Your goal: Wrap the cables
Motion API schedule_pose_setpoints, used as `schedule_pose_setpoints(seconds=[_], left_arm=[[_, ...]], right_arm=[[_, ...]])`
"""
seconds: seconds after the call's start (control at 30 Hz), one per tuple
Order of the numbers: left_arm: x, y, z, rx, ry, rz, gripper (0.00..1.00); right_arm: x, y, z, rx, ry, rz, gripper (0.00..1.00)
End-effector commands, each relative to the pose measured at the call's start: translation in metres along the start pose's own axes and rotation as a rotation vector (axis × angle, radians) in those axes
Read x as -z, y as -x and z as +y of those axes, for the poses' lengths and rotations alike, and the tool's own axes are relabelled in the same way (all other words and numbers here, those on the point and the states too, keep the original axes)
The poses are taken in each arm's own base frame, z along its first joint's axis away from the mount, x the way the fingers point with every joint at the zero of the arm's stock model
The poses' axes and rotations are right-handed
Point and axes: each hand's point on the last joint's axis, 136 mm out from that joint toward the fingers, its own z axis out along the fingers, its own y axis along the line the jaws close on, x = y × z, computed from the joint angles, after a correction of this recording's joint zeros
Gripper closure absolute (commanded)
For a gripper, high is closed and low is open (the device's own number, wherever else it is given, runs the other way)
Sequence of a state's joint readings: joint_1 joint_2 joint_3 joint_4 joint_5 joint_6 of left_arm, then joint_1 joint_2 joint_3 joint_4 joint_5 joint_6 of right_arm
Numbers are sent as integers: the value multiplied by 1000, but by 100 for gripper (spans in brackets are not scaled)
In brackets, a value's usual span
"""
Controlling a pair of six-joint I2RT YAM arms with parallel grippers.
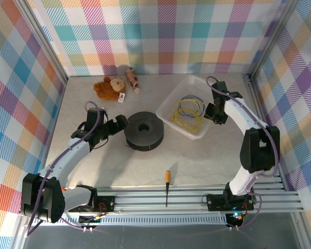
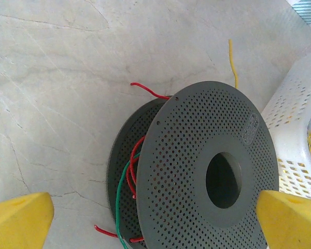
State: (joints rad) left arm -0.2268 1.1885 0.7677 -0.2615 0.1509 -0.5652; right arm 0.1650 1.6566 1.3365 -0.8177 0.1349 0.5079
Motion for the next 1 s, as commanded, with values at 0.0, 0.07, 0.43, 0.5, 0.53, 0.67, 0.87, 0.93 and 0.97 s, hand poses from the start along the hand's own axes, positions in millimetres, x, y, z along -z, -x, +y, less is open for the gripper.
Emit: schedule_pose_setpoints(seconds=[0.0,0.07,0.43,0.5,0.53,0.67,0.87,0.93,0.97], left_arm=[[5,3,-12,-9,-35,2,0],[4,3,-12,-10,-36,3,0],[4,-4,-8,-11,-18,39,0],[5,-5,-7,-10,-15,40,0],[5,-5,-8,-10,-16,41,0],[7,-5,-8,-9,-15,41,0],[8,-4,-9,-9,-16,40,0],[8,-5,-8,-11,-9,41,0],[8,-5,-7,-11,-6,41,0]], right_arm=[[34,9,14,135,87,-79,41],[45,15,23,172,129,-110,38],[39,57,62,358,234,-113,42],[33,61,65,363,258,-86,46],[32,61,70,375,291,-76,48],[28,57,93,428,413,-33,57],[9,61,107,463,457,37,62],[0,61,109,468,455,67,64],[-4,62,109,467,451,77,65]])
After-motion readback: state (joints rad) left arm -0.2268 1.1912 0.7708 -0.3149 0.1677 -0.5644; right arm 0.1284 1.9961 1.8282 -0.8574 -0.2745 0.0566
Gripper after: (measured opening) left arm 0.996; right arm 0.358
